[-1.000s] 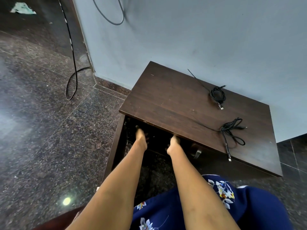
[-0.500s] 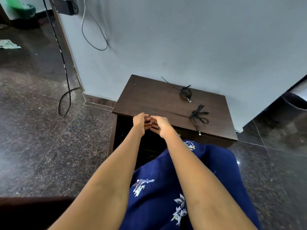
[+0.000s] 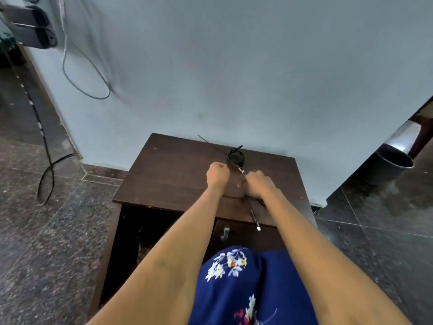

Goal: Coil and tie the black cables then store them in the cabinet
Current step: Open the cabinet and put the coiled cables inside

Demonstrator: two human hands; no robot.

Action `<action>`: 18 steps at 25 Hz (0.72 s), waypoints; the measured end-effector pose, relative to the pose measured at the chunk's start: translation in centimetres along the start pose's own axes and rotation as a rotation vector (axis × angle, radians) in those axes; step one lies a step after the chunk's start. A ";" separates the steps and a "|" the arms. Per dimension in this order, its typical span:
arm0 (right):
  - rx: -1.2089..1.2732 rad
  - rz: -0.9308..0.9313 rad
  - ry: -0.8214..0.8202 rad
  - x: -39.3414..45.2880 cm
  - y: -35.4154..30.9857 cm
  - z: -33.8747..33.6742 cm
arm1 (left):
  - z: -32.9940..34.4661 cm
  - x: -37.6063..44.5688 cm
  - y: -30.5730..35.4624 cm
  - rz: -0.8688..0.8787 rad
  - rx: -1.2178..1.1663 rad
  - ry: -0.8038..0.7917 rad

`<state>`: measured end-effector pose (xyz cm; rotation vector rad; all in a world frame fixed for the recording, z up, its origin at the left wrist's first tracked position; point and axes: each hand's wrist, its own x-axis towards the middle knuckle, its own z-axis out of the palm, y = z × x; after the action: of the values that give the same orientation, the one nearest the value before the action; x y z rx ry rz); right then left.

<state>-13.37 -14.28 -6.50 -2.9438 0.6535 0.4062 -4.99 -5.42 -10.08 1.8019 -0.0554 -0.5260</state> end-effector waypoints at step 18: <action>0.108 0.017 0.176 8.4 6.1 -0.4 | 5.9 12.0 3.0 0.327 0.731 0.054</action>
<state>-8.60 -23.23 -8.73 -2.8945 0.6970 0.1089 4.22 -15.33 -12.33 2.4502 -0.5556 -0.2256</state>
